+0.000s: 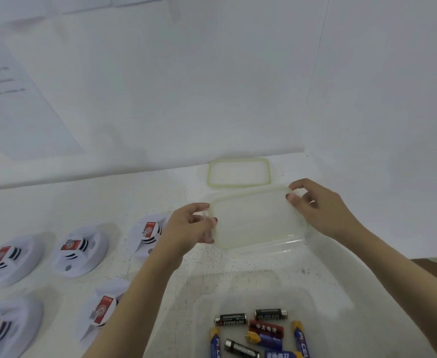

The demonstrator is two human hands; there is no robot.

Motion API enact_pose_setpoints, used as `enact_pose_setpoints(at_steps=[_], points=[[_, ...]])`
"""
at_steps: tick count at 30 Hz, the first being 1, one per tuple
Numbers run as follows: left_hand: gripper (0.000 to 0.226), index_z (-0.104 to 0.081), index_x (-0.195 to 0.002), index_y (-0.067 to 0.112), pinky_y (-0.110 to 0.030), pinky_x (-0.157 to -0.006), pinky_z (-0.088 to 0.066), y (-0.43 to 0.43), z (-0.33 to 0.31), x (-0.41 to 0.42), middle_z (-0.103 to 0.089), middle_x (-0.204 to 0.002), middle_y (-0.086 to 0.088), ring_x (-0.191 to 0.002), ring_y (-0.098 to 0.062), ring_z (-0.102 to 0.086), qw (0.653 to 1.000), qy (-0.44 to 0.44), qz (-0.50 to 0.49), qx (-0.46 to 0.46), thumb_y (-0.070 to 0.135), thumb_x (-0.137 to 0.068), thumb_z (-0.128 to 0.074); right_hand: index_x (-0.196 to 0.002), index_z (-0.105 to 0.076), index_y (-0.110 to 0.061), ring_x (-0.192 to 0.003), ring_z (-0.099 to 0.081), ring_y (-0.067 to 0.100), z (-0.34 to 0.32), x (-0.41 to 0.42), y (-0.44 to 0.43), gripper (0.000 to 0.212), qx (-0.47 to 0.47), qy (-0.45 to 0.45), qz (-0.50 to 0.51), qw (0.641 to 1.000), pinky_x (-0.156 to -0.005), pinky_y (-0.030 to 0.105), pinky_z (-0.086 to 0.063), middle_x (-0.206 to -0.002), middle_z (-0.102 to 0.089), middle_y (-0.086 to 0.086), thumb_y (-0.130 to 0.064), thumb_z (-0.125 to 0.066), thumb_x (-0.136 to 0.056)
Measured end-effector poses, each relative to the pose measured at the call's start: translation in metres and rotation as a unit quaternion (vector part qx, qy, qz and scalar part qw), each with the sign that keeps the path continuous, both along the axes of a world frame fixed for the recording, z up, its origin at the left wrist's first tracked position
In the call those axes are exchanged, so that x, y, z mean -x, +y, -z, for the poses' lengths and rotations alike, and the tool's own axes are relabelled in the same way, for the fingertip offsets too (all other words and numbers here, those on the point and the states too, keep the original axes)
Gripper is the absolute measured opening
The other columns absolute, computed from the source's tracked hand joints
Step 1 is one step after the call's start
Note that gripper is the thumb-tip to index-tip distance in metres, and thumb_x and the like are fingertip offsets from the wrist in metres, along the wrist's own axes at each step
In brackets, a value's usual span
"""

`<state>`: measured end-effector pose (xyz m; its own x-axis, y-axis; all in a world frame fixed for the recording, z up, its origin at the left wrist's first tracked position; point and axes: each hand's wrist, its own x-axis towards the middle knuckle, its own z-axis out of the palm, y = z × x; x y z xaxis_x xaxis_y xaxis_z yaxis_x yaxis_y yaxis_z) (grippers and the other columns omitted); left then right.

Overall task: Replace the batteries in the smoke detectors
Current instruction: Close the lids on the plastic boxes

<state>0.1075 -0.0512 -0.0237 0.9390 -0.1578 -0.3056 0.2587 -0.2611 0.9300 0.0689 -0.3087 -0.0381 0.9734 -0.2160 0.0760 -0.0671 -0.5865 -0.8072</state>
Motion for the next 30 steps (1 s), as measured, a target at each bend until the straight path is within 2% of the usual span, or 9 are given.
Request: enact_pose_setpoints(at_steps=[6, 8, 10, 12, 14, 18, 22, 25, 30], points=[[0.029, -0.060, -0.120, 0.013, -0.019, -0.060, -0.056, 0.000, 0.006, 0.001, -0.072, -0.093, -0.006, -0.079, -0.016, -0.070, 0.999, -0.027, -0.015, 0.030, 0.004, -0.093, -0.059, -0.100, -0.059, -0.029, -0.063, -0.053, 0.017, 0.007, 0.007, 0.007, 0.010, -0.065, -0.011, 0.025, 0.998, -0.052, 0.010, -0.040, -0.080, -0.058, 0.007, -0.035, -0.053, -0.093], [0.032, -0.059, -0.124, 0.014, -0.018, -0.062, -0.055, -0.002, 0.008, 0.001, -0.070, -0.102, -0.008, -0.085, -0.013, -0.068, 0.999, -0.043, -0.013, 0.013, 0.006, -0.093, -0.059, -0.104, -0.058, -0.032, -0.078, -0.059, 0.020, 0.010, 0.007, 0.009, 0.012, -0.066, -0.019, 0.034, 0.997, -0.062, 0.013, -0.042, -0.093, -0.061, 0.002, -0.034, -0.053, -0.094], [0.036, -0.056, -0.124, 0.027, -0.021, -0.079, -0.052, -0.004, 0.010, 0.002, -0.061, -0.121, -0.002, -0.098, -0.007, -0.061, 0.989, -0.133, 0.001, -0.064, 0.011, -0.092, -0.060, -0.115, -0.055, -0.035, -0.098, -0.058, 0.015, 0.011, 0.009, 0.009, 0.022, -0.053, -0.055, 0.030, 0.997, -0.076, 0.013, -0.041, -0.110, -0.058, -0.008, -0.034, -0.055, -0.093], [0.047, -0.046, -0.128, 0.044, -0.024, -0.103, -0.037, -0.004, 0.012, 0.004, -0.045, -0.139, 0.009, -0.124, -0.007, -0.045, 0.954, -0.261, 0.045, -0.138, 0.028, -0.089, -0.065, -0.127, -0.046, -0.044, -0.122, -0.045, 0.006, 0.009, 0.013, 0.006, 0.043, -0.004, -0.092, -0.026, 0.995, -0.097, 0.015, -0.033, -0.130, -0.046, -0.022, -0.047, -0.059, -0.086], [0.065, -0.033, -0.134, 0.057, -0.027, -0.114, -0.012, -0.005, 0.013, 0.006, -0.023, -0.155, 0.016, -0.142, -0.002, -0.014, 0.920, -0.316, 0.146, -0.179, 0.059, -0.077, -0.064, -0.133, -0.034, -0.057, -0.137, -0.019, -0.005, 0.008, 0.017, 0.003, 0.067, 0.037, -0.075, -0.121, 0.989, -0.107, 0.016, -0.016, -0.147, -0.025, -0.028, -0.065, -0.060, -0.072], [0.092, -0.010, -0.138, 0.062, -0.036, -0.117, 0.018, -0.009, 0.028, 0.003, 0.010, -0.160, 0.016, -0.141, 0.003, 0.024, 0.833, -0.361, 0.279, -0.313, 0.085, -0.058, -0.049, -0.133, -0.017, -0.068, -0.142, 0.010, -0.004, 0.013, 0.017, 0.001, 0.090, 0.144, -0.035, -0.198, 0.969, -0.117, 0.034, 0.003, -0.156, 0.000, -0.022, -0.085, -0.056, -0.054], [0.088, -0.018, -0.145, 0.049, -0.031, -0.117, 0.017, -0.012, 0.042, 0.001, -0.011, -0.161, 0.004, -0.146, -0.006, 0.005, 0.806, -0.436, 0.241, -0.321, 0.079, -0.069, -0.049, -0.138, -0.018, -0.059, -0.144, 0.011, 0.001, 0.019, 0.017, 0.005, 0.086, 0.257, -0.078, -0.202, 0.942, -0.115, 0.039, 0.017, -0.157, -0.003, -0.017, -0.086, -0.048, -0.062], [0.083, -0.030, -0.147, 0.037, -0.035, -0.120, 0.005, -0.013, 0.050, 0.001, -0.027, -0.157, -0.003, -0.146, -0.017, -0.017, 0.790, -0.481, 0.214, -0.315, 0.074, -0.075, -0.051, -0.142, -0.024, -0.050, -0.146, -0.002, 0.008, 0.025, 0.018, 0.008, 0.083, 0.274, -0.116, -0.185, 0.937, -0.116, 0.046, 0.012, -0.157, -0.015, -0.011, -0.080, -0.048, -0.069], [0.075, -0.041, -0.144, 0.030, -0.040, -0.120, -0.009, -0.016, 0.052, 0.001, -0.038, -0.152, -0.009, -0.142, -0.025, -0.033, 0.772, -0.514, 0.198, -0.317, 0.067, -0.080, -0.051, -0.144, -0.030, -0.041, -0.144, -0.016, 0.014, 0.030, 0.017, 0.008, 0.078, 0.303, -0.147, -0.170, 0.926, -0.117, 0.048, 0.002, -0.154, -0.025, -0.004, -0.073, -0.048, -0.075]])
